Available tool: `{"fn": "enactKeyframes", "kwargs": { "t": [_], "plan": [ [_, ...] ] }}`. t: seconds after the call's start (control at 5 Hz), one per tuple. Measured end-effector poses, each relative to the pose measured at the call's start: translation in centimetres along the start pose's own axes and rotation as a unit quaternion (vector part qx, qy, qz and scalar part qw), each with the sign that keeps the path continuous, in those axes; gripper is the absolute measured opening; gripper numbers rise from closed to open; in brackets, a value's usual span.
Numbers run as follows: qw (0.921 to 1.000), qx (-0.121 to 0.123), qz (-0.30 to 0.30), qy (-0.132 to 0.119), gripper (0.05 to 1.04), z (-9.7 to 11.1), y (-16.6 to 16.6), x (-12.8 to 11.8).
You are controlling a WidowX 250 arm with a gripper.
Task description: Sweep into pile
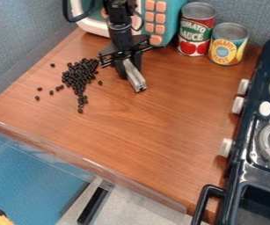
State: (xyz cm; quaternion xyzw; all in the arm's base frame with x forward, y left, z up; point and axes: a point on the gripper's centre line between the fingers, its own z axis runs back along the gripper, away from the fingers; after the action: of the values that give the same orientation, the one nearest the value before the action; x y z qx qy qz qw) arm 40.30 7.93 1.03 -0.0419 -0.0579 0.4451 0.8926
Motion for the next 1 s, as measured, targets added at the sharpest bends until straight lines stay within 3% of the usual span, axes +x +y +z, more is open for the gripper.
{"fn": "enactKeyframes", "kwargs": {
  "t": [1.0],
  "plan": [
    [0.9992,-0.001,0.041,0.003,0.385,0.4,3.5,-1.1]
  ]
}}
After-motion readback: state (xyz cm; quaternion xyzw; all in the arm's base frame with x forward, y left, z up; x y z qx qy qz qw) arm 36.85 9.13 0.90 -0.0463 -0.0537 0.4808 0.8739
